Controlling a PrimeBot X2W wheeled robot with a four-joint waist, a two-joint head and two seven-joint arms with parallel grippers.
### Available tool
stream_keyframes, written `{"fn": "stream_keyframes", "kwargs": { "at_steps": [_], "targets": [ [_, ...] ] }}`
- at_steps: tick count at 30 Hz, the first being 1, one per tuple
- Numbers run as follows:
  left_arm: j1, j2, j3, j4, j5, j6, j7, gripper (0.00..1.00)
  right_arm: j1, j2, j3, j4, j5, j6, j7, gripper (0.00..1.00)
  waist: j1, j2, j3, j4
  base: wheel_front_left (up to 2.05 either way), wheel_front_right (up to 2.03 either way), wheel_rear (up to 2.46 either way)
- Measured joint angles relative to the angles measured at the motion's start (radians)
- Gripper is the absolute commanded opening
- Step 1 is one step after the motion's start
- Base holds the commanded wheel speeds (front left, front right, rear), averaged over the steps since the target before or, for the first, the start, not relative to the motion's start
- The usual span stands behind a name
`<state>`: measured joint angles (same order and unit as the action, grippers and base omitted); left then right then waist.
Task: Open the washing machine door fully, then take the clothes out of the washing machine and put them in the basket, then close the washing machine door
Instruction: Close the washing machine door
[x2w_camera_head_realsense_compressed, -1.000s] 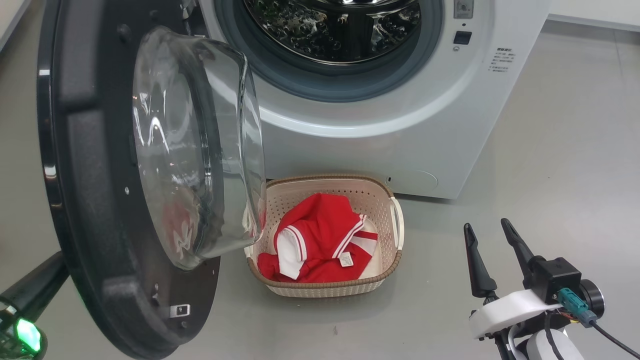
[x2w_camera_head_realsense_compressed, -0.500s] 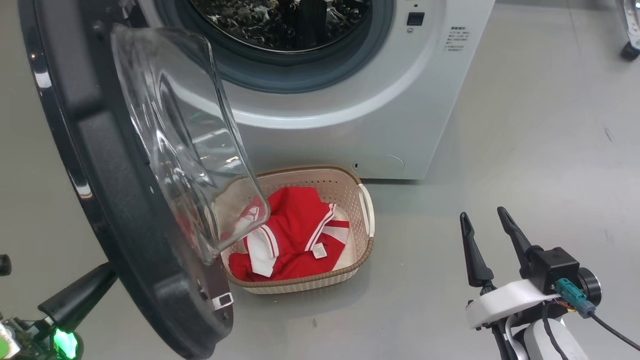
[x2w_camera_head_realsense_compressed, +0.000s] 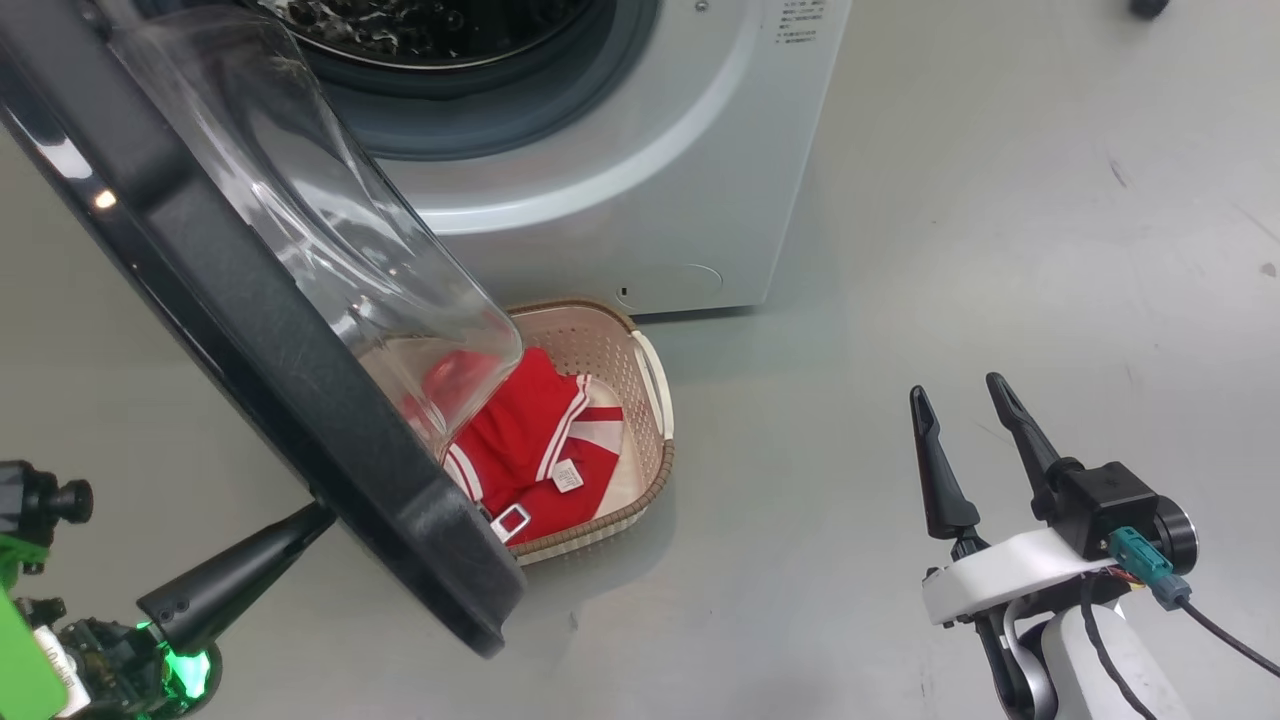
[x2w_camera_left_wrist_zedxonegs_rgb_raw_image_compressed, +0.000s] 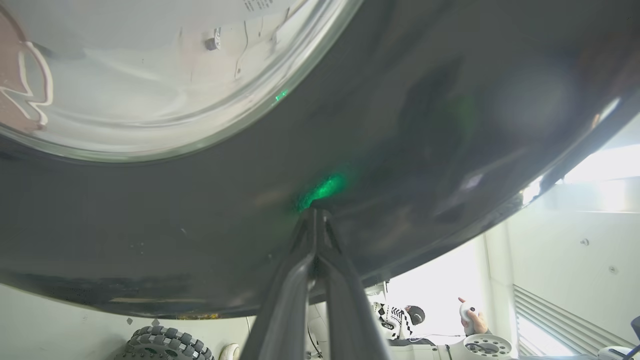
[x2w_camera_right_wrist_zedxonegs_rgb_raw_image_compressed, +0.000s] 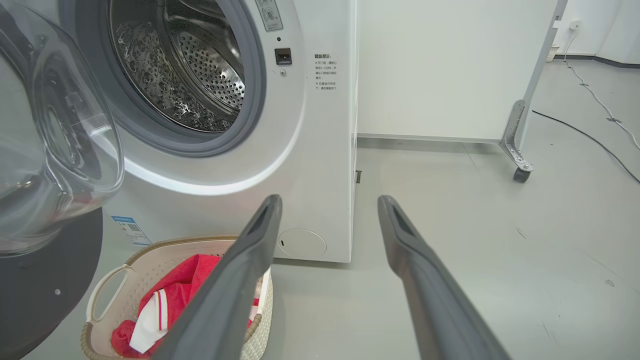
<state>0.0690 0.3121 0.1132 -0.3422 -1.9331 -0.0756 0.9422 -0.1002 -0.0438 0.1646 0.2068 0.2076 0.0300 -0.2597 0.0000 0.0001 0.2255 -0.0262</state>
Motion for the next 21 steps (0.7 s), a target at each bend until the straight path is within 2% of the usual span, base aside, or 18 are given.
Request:
{"fn": "stream_keyframes", "kwargs": {
  "at_steps": [11,21],
  "targets": [
    [-0.112,0.017,-0.025,-0.026,0.001,0.03,0.009,0.0,-0.055,-0.001,0.026,-0.023,0.027,0.0,0.0,1.0,0.0,0.0,0.075,-0.092,0.0,0.0,0.0],
    [-0.279,0.024,-0.061,-0.004,0.019,0.084,0.01,0.0,-0.108,-0.001,0.059,-0.044,0.07,-0.006,0.0,1.0,0.0,0.0,0.159,-0.178,0.0,0.0,0.0]
  ]
}}
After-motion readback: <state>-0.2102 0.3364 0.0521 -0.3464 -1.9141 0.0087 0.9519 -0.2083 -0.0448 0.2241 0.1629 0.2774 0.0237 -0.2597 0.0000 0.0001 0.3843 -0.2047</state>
